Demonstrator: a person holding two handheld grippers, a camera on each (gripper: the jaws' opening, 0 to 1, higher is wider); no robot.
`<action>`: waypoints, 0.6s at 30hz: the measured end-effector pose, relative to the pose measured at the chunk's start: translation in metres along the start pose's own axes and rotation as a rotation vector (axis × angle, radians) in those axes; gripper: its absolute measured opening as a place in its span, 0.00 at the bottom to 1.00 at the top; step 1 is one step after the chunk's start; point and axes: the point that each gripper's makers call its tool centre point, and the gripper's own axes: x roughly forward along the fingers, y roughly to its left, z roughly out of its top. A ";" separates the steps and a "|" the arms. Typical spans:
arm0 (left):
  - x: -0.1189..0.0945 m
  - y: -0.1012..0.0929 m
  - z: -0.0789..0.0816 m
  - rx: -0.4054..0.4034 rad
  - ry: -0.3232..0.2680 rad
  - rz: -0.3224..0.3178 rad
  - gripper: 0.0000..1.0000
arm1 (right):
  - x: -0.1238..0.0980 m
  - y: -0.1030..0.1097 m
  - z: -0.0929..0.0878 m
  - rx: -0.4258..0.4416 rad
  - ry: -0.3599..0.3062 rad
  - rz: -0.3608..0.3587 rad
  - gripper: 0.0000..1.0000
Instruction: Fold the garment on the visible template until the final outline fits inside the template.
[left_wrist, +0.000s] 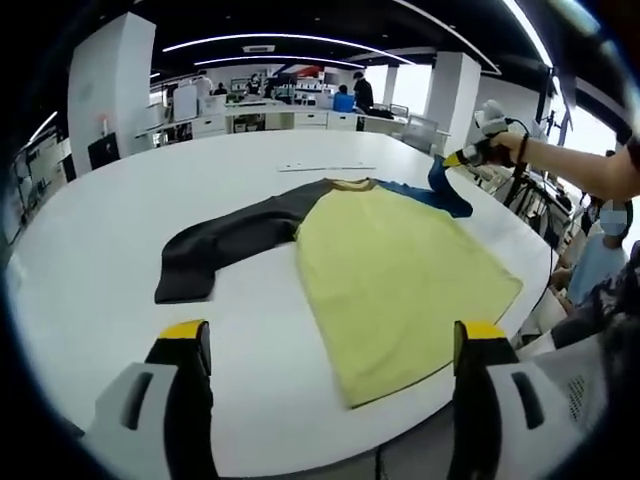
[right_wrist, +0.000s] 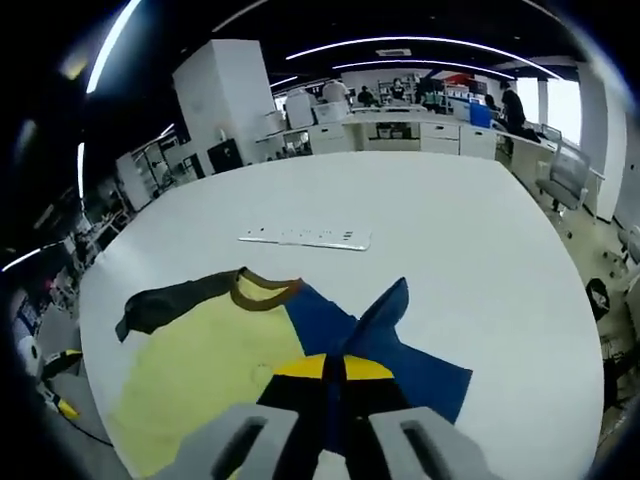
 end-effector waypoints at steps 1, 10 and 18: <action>0.000 0.000 0.000 0.001 0.000 -0.001 0.98 | 0.001 0.003 0.000 -0.005 0.004 0.005 0.00; 0.004 -0.008 0.000 0.016 0.005 -0.007 0.97 | 0.013 0.039 0.009 -0.062 0.008 0.034 0.00; 0.002 -0.007 -0.002 0.022 0.013 -0.008 0.97 | 0.024 0.074 0.015 -0.115 0.023 0.082 0.00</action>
